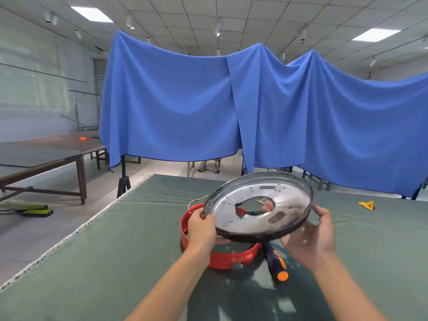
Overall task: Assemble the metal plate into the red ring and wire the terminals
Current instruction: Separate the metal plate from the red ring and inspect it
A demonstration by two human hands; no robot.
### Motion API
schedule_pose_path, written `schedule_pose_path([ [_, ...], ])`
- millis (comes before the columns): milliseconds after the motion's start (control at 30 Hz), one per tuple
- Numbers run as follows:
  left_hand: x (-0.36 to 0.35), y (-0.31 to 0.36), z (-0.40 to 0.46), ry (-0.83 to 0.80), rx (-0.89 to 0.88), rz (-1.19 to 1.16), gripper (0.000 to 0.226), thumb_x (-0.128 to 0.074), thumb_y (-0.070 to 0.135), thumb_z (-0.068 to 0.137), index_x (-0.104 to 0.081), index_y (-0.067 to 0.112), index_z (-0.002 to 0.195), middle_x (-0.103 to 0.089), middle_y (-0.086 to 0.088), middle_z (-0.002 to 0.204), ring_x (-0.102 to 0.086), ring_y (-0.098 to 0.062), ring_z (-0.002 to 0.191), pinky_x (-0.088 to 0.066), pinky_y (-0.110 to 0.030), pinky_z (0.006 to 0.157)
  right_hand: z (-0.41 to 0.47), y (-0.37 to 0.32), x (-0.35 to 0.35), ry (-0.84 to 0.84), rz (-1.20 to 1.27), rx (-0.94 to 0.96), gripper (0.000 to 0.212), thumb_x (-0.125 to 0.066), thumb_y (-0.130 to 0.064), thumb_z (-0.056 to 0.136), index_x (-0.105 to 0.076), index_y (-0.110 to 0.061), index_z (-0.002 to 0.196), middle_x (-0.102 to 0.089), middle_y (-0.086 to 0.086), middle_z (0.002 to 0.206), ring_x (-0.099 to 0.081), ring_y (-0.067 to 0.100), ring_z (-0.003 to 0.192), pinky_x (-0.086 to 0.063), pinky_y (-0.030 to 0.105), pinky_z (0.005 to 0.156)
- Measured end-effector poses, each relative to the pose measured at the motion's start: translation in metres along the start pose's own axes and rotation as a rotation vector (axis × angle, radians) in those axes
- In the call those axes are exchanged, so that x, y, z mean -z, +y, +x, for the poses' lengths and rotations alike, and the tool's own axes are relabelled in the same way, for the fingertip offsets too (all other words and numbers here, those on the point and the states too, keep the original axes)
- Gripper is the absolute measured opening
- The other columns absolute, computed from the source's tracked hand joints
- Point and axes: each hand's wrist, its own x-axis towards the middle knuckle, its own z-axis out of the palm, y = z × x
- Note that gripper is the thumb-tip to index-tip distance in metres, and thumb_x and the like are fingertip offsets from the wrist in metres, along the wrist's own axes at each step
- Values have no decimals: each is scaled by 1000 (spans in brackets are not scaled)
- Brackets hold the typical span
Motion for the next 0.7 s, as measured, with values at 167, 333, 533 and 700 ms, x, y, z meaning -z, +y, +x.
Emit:
schedule_pose_path([
  [167,21,-9,9,182,-433,288,45,-45,4,90,-51,27,127,-61,15,106,-57,1,89,-43,-25,80,8,11,20,139,-327,22,53,-45,-49,93,-65,-6,116,-70,16,107,-71,26,82,-57,37,67],
  [333,29,-11,17,132,-584,311,44,-44,8,95,-51,29,133,-59,21,119,-52,5,110,-39,-12,90,23,21,30,375,-612,245,27,-56,-11,93,-60,0,118,-71,14,95,-68,24,77,-55,35,68],
  [533,36,-11,23,92,-590,310,38,-48,14,97,-53,30,131,-60,22,118,-54,7,108,-43,-19,94,36,35,31,482,-784,361,11,-54,-18,95,-63,-13,97,-69,9,95,-65,29,91,-51,47,89],
  [700,55,-13,29,250,-533,540,27,-41,33,99,-56,29,120,-62,12,111,-56,-9,101,-43,-31,82,42,47,33,608,-765,422,21,-54,-16,94,-59,-18,73,-62,0,75,-57,23,76,-47,40,81],
])
